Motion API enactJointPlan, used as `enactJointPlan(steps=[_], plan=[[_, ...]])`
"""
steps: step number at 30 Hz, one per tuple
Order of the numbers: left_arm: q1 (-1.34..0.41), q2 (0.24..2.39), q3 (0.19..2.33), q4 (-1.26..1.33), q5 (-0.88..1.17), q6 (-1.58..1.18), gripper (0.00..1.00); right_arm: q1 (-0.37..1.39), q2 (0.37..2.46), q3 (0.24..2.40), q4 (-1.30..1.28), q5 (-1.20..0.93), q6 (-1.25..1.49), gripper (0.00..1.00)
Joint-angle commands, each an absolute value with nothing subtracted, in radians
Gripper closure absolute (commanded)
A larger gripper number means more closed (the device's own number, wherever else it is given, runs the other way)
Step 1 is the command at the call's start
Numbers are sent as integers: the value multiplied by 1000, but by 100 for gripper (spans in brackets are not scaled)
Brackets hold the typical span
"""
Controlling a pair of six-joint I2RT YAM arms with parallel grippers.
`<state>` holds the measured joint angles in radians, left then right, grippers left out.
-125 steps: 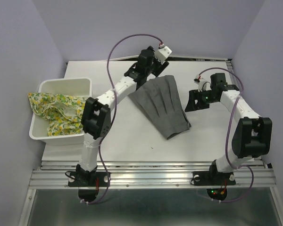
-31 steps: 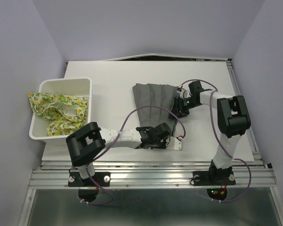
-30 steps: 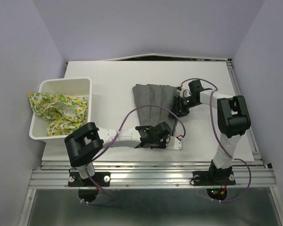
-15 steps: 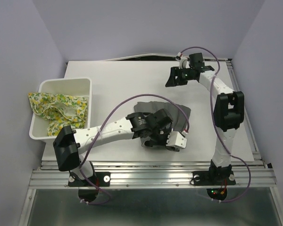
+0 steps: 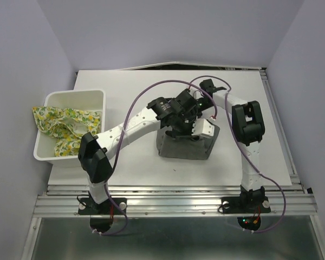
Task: Fold and stack the skirts
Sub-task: Fold the skirt
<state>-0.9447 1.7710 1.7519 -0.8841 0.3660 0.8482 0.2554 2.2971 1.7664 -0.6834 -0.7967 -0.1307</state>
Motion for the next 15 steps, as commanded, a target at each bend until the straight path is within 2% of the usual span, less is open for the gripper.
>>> enactJointPlan(steps=[1,5,15], plan=[[-957,1766,1769,-830,244,980,100,258,2295,1733,-730,-865,-152,61],[-950,1779,1737,-730,161,1045,100,267,2298,1732,-745,-897,-155,67],[-925,1833,1712,-534,103,1141,100,267,2330,1755,-773,-957,-140,69]])
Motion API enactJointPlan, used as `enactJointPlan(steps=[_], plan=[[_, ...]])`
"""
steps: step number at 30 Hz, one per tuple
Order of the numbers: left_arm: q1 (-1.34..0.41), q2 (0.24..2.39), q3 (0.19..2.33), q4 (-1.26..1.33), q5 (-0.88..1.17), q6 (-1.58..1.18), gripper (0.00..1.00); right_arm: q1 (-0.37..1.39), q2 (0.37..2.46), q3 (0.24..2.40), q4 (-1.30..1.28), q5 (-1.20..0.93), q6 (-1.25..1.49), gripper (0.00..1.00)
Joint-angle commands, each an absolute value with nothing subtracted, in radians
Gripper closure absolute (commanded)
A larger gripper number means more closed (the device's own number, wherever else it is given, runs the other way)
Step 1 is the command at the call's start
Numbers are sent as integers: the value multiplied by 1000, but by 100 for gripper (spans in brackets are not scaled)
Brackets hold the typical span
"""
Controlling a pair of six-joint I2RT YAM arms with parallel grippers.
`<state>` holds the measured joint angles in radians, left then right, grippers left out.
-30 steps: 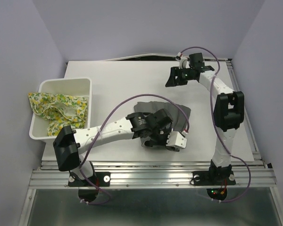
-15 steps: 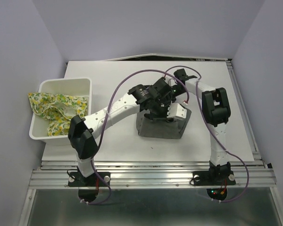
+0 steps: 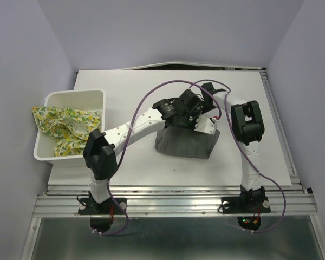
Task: Fold and stack the skirts
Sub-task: Fold the skirt
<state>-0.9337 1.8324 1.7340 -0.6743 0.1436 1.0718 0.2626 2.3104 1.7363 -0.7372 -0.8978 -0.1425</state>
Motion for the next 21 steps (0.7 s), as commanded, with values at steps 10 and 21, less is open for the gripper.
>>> enactJointPlan(steps=[10,21], plan=[[-902,1902,1655,-387,94,1173,100,267,2349,1769,-773,-1002,-121,70],[-888,1953,1578,-229,89,1161,98,267,2359,1781,-773,-1012,-109,70]])
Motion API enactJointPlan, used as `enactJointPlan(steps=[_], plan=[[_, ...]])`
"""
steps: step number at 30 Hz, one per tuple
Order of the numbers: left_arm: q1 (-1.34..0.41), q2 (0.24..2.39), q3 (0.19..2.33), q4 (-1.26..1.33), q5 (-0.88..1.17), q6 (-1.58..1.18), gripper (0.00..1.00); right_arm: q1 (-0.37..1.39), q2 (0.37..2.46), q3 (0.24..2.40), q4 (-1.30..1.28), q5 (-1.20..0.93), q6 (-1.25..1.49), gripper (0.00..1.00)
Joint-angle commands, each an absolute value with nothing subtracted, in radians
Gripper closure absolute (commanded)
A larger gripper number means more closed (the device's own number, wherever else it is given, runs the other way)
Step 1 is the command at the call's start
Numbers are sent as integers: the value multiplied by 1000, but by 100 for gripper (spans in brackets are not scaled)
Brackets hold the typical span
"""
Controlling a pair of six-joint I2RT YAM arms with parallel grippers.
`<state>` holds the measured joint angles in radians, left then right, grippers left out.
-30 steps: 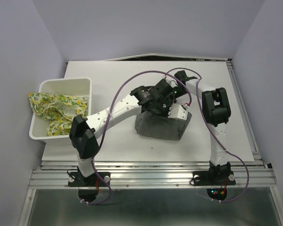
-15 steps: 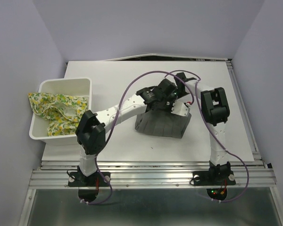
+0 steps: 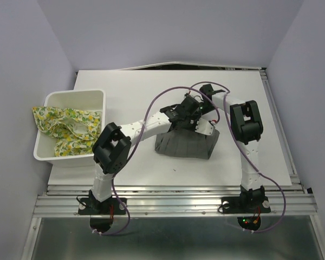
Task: Fold and stack the skirts
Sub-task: Fold the skirt
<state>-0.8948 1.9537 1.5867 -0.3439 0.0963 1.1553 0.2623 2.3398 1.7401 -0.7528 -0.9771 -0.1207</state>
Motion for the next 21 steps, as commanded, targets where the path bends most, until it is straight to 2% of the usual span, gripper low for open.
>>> enactJointPlan(steps=[1,11,13,17,21], plan=[[-887,1962,1577,-213,84,1160,98,267,2359,1782,-775,-1012,-104,70],[-887,1983,1509,-92,77,1154,96,267,2370,1799,-785,-1035,-101,70],[-887,1991,1502,-77,65,1151,92,267,2372,1805,-793,-1037,-101,70],[-887,1994,1471,-22,37,1146,76,267,2373,1805,-795,-1035,-101,71],[-887,1994,1456,18,25,1131,54,267,2373,1805,-793,-1023,-98,71]])
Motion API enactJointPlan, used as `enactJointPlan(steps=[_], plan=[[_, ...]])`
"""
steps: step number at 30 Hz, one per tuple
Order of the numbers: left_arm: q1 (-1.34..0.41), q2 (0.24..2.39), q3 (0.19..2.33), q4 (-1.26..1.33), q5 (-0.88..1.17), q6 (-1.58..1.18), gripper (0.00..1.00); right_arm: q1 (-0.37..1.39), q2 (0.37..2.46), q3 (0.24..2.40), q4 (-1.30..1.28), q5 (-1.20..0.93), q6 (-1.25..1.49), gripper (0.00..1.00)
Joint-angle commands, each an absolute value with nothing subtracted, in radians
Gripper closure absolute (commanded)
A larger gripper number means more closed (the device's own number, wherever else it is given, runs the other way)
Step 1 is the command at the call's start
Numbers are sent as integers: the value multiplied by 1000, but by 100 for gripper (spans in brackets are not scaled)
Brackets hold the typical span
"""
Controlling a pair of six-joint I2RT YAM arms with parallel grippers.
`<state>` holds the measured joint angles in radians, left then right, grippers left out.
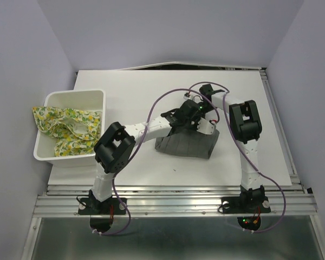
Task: Fold and stack the skirts
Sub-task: Fold the skirt
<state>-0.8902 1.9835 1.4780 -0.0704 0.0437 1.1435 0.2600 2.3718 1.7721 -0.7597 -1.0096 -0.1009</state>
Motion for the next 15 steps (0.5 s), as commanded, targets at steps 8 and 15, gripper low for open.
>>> enactJointPlan(steps=[8,15], plan=[[-888,1904,1407,49,37,1131,24,267,2372,1885,-793,-939,-94,66],[-897,1821,1390,52,43,1117,14,267,2367,1976,-761,-856,-58,56]])
